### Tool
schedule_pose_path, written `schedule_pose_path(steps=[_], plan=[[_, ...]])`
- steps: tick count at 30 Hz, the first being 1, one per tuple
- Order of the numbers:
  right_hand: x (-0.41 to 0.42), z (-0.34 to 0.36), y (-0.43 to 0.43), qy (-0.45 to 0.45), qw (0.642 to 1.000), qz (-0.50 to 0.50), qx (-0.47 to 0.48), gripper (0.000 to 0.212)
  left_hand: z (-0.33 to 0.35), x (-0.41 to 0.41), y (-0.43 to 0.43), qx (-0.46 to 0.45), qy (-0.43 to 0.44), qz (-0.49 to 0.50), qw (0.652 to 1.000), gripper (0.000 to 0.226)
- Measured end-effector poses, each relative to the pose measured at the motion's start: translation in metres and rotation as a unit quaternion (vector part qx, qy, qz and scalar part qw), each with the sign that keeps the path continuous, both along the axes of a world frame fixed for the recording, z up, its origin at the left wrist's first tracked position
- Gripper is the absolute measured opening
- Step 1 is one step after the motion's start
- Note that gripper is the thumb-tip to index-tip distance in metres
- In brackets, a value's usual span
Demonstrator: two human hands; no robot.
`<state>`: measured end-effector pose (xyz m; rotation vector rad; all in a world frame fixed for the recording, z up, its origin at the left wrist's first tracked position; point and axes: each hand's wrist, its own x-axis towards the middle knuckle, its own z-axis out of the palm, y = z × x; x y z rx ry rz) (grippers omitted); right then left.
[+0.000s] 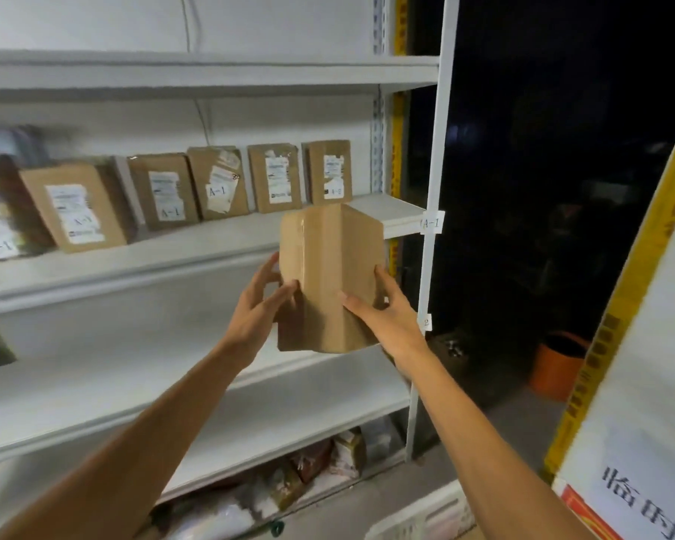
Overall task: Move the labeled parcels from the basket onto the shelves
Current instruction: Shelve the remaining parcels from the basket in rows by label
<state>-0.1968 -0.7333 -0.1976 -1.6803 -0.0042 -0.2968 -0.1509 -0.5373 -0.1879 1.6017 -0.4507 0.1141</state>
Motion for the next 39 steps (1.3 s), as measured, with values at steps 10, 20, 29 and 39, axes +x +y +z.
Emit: schedule_pose_path(steps=[10,20,29,39], plan=[[0.005,0.004,0.087,-0.043,0.995,0.083,0.025,0.078,-0.004,-0.006,0.084,-0.036,0.074,-0.051,0.995,0.079],[0.028,0.007,0.151,-0.069,0.986,0.109,0.107,0.047,0.004,0.014,0.161,-0.03,0.045,-0.016,0.998,0.094],[0.072,0.002,0.215,-0.053,0.998,-0.035,0.027,0.02,0.007,0.04,0.203,-0.013,-0.01,0.16,0.987,0.072],[0.12,0.008,0.242,-0.056,0.991,0.08,0.09,0.047,0.008,0.081,0.245,-0.063,-0.024,0.141,0.988,0.061]])
